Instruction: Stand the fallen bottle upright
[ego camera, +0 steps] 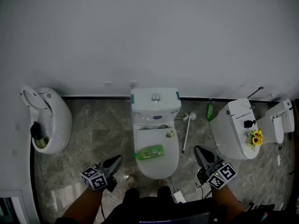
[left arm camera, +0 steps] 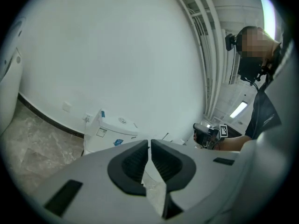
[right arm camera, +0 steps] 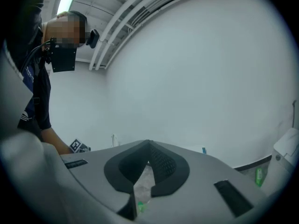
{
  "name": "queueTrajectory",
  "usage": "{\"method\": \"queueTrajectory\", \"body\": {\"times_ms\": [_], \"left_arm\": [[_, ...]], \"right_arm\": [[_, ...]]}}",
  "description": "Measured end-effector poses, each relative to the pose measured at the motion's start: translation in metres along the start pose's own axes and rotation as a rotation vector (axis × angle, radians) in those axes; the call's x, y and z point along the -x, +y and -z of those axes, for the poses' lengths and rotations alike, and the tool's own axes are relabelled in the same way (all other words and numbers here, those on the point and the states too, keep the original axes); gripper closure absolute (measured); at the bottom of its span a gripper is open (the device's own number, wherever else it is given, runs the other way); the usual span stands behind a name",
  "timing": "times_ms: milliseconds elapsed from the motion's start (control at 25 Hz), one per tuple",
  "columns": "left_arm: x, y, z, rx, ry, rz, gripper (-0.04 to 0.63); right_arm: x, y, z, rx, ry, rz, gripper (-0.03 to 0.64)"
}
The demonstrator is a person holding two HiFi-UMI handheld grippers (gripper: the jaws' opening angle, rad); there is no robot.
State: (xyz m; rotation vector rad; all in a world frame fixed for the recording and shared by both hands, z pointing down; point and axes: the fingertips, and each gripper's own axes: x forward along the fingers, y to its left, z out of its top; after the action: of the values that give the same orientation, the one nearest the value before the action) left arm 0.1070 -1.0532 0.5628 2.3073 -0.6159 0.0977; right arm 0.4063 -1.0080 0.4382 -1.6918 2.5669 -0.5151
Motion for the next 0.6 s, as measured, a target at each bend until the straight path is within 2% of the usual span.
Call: {"method": "queueTrajectory", "body": {"times_ms": [120, 240, 440, 600], "left_arm": [[-0.053, 0.045, 0.034, 0.056, 0.008, -0.087, 0.536], [-0.097, 0.086, 0.077, 0.118, 0.04, -0.129, 0.503], [-0.163, 0.176, 0.164, 0.239, 0.088, -0.193, 0.412], [-0.199, 0.26, 0.238, 0.366, 0.069, -0.28, 0.365]], "right_arm": [[-0.023, -0.058, 0.058, -0.027, 0.05, -0.019, 0.591], [-0.046, -0.103, 0.114, -0.041, 0.102, -0.04, 0.591], [-0.075, -0.155, 0.22, -0.078, 0.174, -0.062, 0.591], [-0.085, -0.183, 0.309, -0.138, 0.214, -0.057, 0.591]]}}
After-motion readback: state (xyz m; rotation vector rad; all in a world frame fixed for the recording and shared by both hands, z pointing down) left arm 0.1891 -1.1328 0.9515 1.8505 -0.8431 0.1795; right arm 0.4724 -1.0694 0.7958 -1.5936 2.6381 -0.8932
